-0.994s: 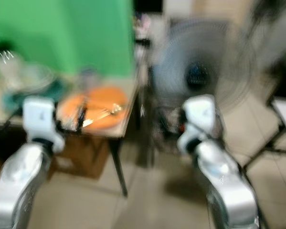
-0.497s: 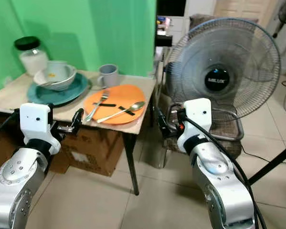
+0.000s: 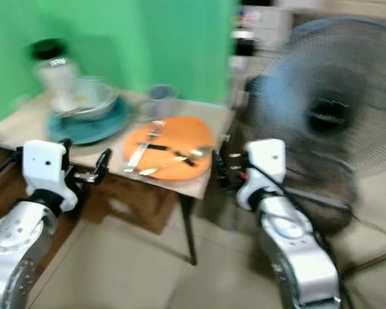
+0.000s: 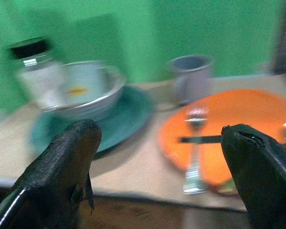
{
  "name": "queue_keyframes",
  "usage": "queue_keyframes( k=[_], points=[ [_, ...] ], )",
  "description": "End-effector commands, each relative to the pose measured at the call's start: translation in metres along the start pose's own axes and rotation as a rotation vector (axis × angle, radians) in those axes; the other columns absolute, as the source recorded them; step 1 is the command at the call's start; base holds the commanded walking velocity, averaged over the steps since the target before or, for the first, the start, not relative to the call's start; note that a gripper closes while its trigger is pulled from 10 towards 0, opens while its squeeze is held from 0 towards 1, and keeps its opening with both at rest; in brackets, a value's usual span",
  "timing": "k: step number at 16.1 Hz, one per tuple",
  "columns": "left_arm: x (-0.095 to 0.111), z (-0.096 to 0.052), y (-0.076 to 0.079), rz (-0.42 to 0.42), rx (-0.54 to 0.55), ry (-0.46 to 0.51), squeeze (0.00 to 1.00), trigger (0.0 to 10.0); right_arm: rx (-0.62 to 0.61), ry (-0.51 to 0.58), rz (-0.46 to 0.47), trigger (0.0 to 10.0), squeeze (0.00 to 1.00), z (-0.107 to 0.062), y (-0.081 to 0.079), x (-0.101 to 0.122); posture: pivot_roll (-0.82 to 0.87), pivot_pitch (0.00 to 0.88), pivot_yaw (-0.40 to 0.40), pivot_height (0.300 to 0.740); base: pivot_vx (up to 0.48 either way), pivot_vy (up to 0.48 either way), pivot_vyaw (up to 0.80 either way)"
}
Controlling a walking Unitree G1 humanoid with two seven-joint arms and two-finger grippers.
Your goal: Setting the table
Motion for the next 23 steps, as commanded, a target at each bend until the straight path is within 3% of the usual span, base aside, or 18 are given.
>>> queue_keyframes(
  k=[1, 3, 13, 17, 23],
  points=[
    [0.004, 0.001, 0.006, 0.002, -0.036, 0.012, 0.00, 10.0, -0.005, 0.014, 0.001, 10.0, 1.00, -0.001, 0.004, 0.002, 0.04, 0.000, 0.082, 0.740, 0.326, 0.000, 0.80],
    [0.006, 0.003, 0.016, 0.019, -0.093, 0.017, 0.00, 10.0, 0.008, 0.016, 0.004, 10.0, 1.00, 0.002, 0.005, 0.002, 0.04, 0.000, 0.082, 0.740, 0.326, 0.000, 0.80],
    [0.002, 0.010, 0.024, 0.021, -0.150, 0.013, 0.00, 10.0, -0.106, 0.030, -0.007, 10.0, 1.00, -0.001, 0.023, 0.008, 0.00, 0.000, 0.090, 0.740, 0.322, 0.000, 0.00],
    [0.004, 0.008, 0.024, 0.012, -0.141, 0.027, 0.00, 10.0, -0.132, 0.026, 0.017, 10.0, 1.00, -0.005, 0.025, 0.006, 0.00, 0.000, 0.087, 0.740, 0.067, 0.000, -0.78],
    [0.001, 0.011, 0.024, 0.025, -0.150, 0.016, 0.00, 10.0, -0.162, -0.011, 0.040, 10.0, 1.00, -0.014, 0.024, 0.000, -0.01, 0.000, 0.103, 0.740, 0.000, 0.480, -0.78]
  ],
)
Point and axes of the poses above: a point about 5 cm out from each wrist's last joint towards the gripper, its own z axis pointing out of the wrist towards the gripper, its own x axis along the axis of the wrist's last joint, y = z × x, the point moved 3 cm from there along z, pointing out of the wrist towards the gripper, and after that the axes turned 2 degrees about z, right-handed, at the moved point
